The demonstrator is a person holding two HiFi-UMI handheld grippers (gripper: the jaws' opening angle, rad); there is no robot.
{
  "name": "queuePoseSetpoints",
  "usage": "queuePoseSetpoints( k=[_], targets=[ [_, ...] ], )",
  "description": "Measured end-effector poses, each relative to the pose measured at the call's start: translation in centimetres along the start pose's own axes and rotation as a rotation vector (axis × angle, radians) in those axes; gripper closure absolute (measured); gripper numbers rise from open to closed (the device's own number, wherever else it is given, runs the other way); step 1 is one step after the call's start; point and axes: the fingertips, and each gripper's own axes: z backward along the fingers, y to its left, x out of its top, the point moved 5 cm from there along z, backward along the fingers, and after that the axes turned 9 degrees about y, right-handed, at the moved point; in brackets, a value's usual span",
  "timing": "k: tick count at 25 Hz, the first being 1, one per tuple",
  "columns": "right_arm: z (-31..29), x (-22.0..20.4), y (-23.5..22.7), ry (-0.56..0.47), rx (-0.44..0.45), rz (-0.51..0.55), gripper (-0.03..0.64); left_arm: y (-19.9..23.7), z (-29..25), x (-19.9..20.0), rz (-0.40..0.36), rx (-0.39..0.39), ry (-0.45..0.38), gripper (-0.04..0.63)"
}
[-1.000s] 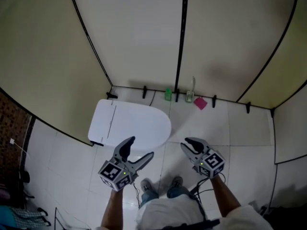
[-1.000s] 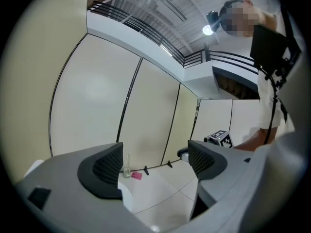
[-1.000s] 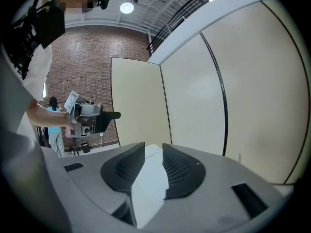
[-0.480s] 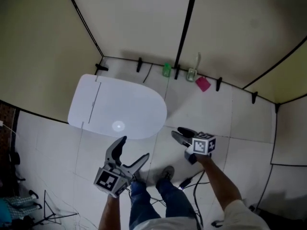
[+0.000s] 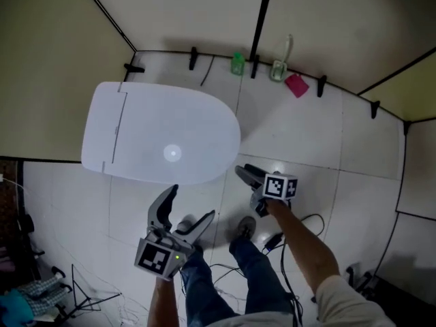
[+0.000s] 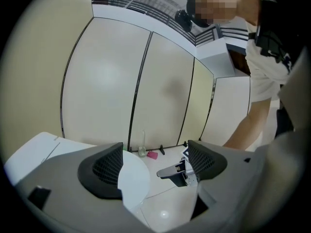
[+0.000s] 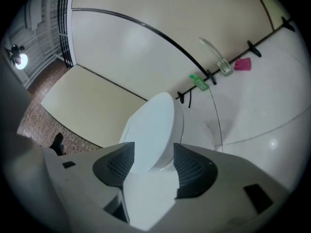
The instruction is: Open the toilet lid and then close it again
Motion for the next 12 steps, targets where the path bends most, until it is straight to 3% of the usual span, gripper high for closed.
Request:
queuePoseSetpoints(
  k=[5,12],
  targets=[
    [-3.2,-5.3,1.2,-0.101,0.03,-0.122,0.373,3.3,1.0,-1.4,-0.005,-0.021,0.023,0.183],
    [-6.9,-6.4,1.2,-0.241,-0.008,-0.199,0.341,7.6,2.3,-4.1,-0.027,-0.115,0.074,0.183]
  ],
)
